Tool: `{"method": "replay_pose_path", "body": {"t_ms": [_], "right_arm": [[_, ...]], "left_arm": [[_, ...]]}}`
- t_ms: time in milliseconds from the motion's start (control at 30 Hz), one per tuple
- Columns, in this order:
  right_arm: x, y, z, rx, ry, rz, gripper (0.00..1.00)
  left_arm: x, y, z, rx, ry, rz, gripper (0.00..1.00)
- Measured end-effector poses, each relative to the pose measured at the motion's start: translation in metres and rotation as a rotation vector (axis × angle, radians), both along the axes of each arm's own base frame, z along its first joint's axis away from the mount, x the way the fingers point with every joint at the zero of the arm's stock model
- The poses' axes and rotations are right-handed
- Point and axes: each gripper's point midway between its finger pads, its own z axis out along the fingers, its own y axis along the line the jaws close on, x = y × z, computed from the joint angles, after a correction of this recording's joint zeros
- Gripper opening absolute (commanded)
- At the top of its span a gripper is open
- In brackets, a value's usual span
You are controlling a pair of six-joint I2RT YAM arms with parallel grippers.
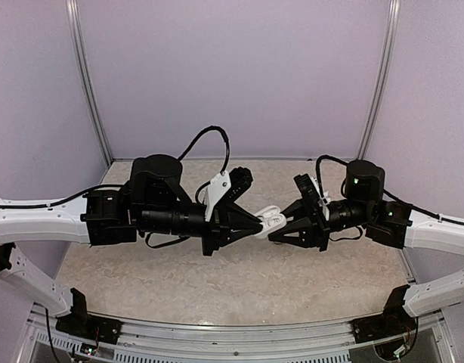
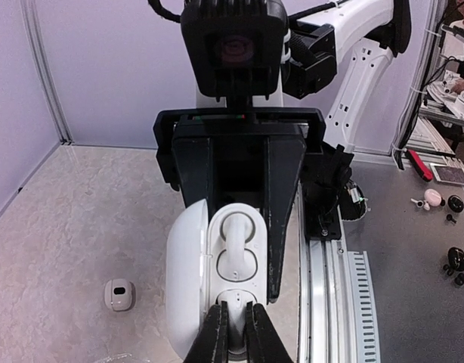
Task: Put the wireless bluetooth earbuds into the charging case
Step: Insert the left earbud into the left side groove of the charging case, then adjust the left earbud in the left side groove of the charging case.
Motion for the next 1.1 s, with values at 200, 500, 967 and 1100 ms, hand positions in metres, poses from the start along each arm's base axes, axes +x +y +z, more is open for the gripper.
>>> {"method": "replay_pose_path", "body": {"t_ms": [200,500,967,1100], "right_arm": [[0.002,0.000,0.000,0.000,-0.002,-0.009,0.00],[0.003,0.001,0.005,0.021,-0.022,-0.014,0.00],[0.003,0.002,0.003,0.017,-0.018,-0.011,0.00],[0.003,0.002,0.003,0.018,-0.017,-0.008,0.00]], "left_arm": [[0.001,0.002,0.001,0.019,-0.016,0.010,0.27],[0.002,0.024,0.027,0.028,-0.086,0.050,0.26],[-0.008,0.024,0.039,0.008,-0.120,0.034,0.17],[-0.008,0.014,0.024,0.046,-0.113,0.030,0.14]]}}
